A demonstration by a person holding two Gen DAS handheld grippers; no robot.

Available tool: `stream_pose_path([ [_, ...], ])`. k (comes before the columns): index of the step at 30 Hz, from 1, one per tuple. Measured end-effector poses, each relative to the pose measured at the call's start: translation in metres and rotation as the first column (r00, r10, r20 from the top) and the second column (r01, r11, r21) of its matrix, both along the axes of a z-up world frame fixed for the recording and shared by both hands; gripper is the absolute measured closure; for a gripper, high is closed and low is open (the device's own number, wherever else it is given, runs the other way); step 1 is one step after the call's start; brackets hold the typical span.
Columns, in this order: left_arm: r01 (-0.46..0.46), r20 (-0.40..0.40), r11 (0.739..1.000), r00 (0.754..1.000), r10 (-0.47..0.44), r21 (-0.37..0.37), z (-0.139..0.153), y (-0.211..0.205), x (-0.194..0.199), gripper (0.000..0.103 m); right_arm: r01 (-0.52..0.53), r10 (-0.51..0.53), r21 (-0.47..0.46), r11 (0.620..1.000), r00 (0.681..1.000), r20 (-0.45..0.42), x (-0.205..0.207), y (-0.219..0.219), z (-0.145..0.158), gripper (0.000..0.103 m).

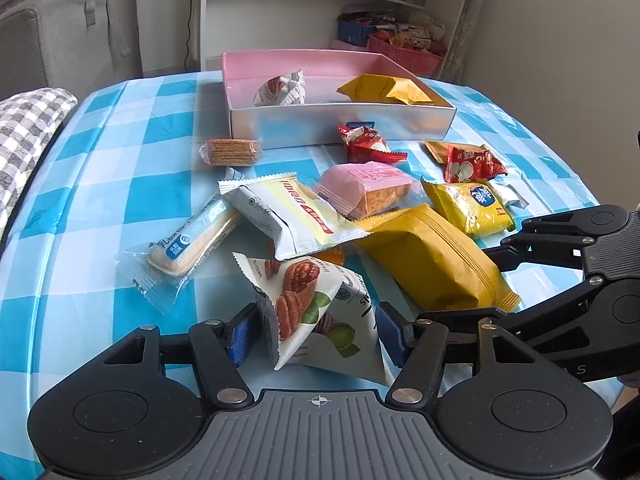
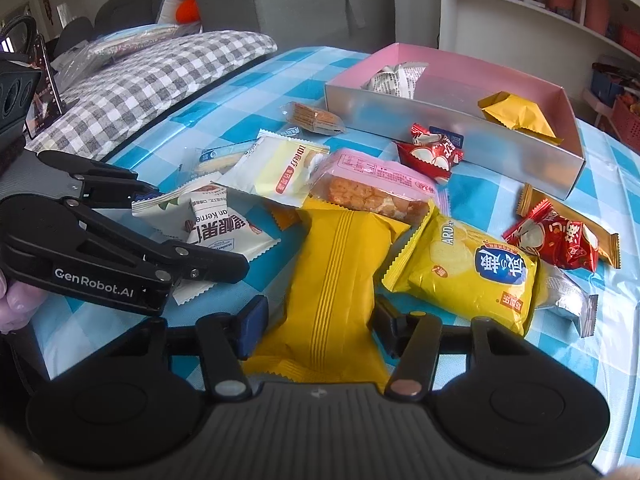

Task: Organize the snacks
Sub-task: 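Grasp the large ribbed yellow bag with the right tool while the left tool grasps the white almond-print bag, then carry both bags into the pink tray and open both tools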

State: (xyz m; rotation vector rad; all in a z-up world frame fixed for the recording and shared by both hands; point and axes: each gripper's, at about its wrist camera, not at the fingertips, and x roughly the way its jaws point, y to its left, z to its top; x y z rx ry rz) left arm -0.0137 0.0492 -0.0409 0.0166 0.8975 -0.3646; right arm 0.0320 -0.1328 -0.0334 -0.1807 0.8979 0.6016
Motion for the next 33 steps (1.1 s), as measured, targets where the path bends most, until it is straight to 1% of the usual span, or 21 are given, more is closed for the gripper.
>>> stream_pose_path([
  [1, 0.003, 0.001, 1.0, 1.0, -0.003, 0.003, 0.0, -0.001, 0.0, 0.043, -0.001, 0.001, -0.004, 1.0, 1.0, 0.003, 0.0, 0.001, 0.0, 0.054],
  [3, 0.009, 0.0, 1.0, 1.0, -0.009, 0.005, 0.001, -0.002, -0.001, 0.044, -0.001, 0.001, -0.009, 1.0, 1.0, 0.007, 0.0, 0.002, 0.0, 0.061],
  [6, 0.013, -0.004, 1.0, 1.0, -0.013, 0.006, 0.003, -0.003, -0.001, 0.045, -0.002, 0.003, -0.013, 1.0, 1.0, 0.01, 0.001, 0.003, 0.002, 0.064],
  [8, 0.023, -0.005, 1.0, 1.0, -0.023, 0.005, 0.005, -0.004, -0.001, 0.048, -0.012, 0.012, -0.018, 1.0, 1.0, 0.009, 0.001, 0.003, 0.003, 0.065],
  [10, 0.036, -0.004, 0.999, 0.999, -0.036, 0.01, 0.007, -0.006, -0.002, 0.052, -0.023, 0.023, -0.021, 1.0, 1.0, 0.008, 0.0, 0.004, 0.005, 0.065],
  [14, 0.051, 0.011, 0.998, 0.999, -0.052, 0.024, 0.014, -0.008, -0.005, 0.052, -0.029, 0.029, -0.024, 0.999, 0.999, 0.017, -0.002, 0.004, 0.01, 0.065],
  [20, 0.04, 0.018, 0.999, 0.999, -0.04, 0.011, 0.026, -0.006, -0.006, 0.053, -0.013, 0.014, -0.014, 1.0, 1.0, 0.027, -0.002, 0.001, 0.018, 0.065],
  [22, 0.032, 0.024, 0.999, 0.999, -0.032, 0.005, 0.03, -0.005, -0.004, 0.053, -0.006, 0.006, -0.024, 1.0, 1.0, 0.025, 0.0, 0.0, 0.022, 0.066],
  [24, 0.025, 0.031, 1.0, 0.999, -0.024, -0.003, 0.035, -0.003, -0.002, 0.054, 0.009, -0.008, -0.02, 1.0, 1.0, 0.027, 0.003, -0.002, 0.027, 0.066],
  [28, 0.006, 0.046, 1.0, 0.999, -0.005, -0.022, 0.045, -0.001, 0.002, 0.054, 0.05, -0.05, 0.021, 0.999, 0.998, 0.03, 0.011, -0.011, 0.04, 0.066],
  [33, -0.027, 0.068, 0.999, 0.997, 0.029, -0.04, 0.056, 0.003, 0.01, 0.054, 0.105, -0.108, 0.047, 0.993, 0.993, 0.056, 0.021, -0.022, 0.054, 0.066],
])
